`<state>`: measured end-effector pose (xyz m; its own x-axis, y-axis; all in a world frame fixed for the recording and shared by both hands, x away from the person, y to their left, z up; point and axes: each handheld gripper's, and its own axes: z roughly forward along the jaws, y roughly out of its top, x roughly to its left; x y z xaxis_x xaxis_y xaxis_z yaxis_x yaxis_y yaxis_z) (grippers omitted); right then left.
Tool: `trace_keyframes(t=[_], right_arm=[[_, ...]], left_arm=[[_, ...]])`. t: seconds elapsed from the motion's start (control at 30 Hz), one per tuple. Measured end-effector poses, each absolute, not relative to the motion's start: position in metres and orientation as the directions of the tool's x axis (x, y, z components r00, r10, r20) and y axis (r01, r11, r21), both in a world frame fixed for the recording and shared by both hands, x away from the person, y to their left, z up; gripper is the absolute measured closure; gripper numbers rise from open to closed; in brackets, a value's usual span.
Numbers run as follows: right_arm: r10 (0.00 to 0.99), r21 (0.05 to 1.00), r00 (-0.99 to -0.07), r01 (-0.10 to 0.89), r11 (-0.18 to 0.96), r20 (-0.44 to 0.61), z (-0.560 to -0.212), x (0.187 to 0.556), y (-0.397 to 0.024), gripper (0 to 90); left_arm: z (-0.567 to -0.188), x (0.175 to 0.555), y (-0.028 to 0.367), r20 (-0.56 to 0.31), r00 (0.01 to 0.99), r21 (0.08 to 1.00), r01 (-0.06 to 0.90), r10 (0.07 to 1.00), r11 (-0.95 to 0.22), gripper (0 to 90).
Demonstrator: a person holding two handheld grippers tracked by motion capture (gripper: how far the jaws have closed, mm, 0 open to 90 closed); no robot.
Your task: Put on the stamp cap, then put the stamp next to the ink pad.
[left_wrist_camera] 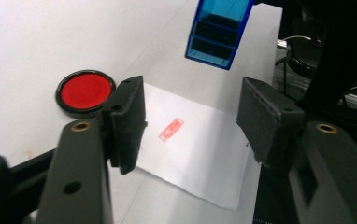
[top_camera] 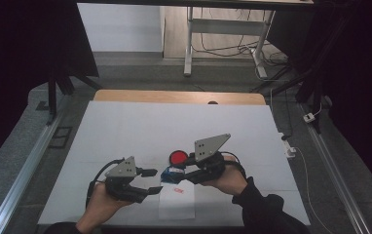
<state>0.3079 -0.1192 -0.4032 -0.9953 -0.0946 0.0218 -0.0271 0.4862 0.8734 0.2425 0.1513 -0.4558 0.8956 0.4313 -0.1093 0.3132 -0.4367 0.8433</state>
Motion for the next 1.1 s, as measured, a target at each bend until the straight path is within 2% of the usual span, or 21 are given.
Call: trace_keyframes(t=[0.67,1.1], right_arm=[[-0.009,0.862,-1.000,-0.001,0.506,0.003,-0.401,0.303,-0.124,69.9],[0.038,0.855,-0.999,0.022,0.518,0.002,-0.402,0.302,-0.128,69.9]], left_arm=[[-0.459,0.228,0.177,-0.142,0.854,0.823,0.383,0.501,-0.420,26.2],[-0.464,0.211,0.204,-0.204,0.793,0.816,0.462,0.573,-0.348,16.3]])
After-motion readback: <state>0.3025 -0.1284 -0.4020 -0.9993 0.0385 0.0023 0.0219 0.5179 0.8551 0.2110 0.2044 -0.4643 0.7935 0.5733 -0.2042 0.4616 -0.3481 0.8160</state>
